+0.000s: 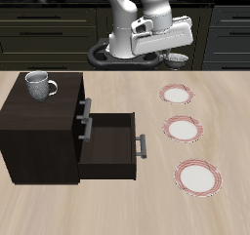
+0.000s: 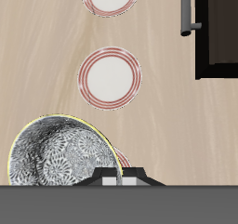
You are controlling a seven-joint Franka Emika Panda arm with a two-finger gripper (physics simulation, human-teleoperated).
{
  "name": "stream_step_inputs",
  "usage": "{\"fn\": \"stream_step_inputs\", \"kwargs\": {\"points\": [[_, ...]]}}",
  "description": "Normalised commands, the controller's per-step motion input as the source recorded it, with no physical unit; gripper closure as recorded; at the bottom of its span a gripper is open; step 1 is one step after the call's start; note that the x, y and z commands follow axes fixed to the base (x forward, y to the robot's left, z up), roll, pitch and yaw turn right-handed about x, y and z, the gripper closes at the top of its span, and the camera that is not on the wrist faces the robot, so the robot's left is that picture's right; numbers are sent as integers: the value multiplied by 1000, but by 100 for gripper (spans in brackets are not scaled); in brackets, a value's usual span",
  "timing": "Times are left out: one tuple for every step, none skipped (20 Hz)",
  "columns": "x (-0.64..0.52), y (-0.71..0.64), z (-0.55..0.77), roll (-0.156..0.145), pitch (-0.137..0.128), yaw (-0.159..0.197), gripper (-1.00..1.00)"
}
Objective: Place the bowl on the nearest plate relative to the robot
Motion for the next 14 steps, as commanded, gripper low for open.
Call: {"fn": "stream_step_inputs", "kwargs": {"points": [[-250, 72, -103, -37, -69, 72, 100], [-312, 167, -142, 68, 9, -4, 100], [-360, 146, -186, 86, 20, 23, 100], [-281, -46, -90, -27, -9, -47, 100], [-332, -45, -41, -67, -117, 27, 100], [-286, -33, -128, 13, -25, -12, 100], [-301, 122, -295, 62, 79, -46, 100], [-318, 57, -93, -26, -83, 81, 100], [-104, 51, -58, 42, 14, -29, 100], [-323, 116, -131, 70, 65, -63, 100], [-279, 9, 30, -5, -111, 67, 100], [-281, -31, -90, 0, -16, -39, 100], [-300, 50, -131, 59, 29, -48, 100], [-637, 260, -247, 108, -65, 88, 100]]}}
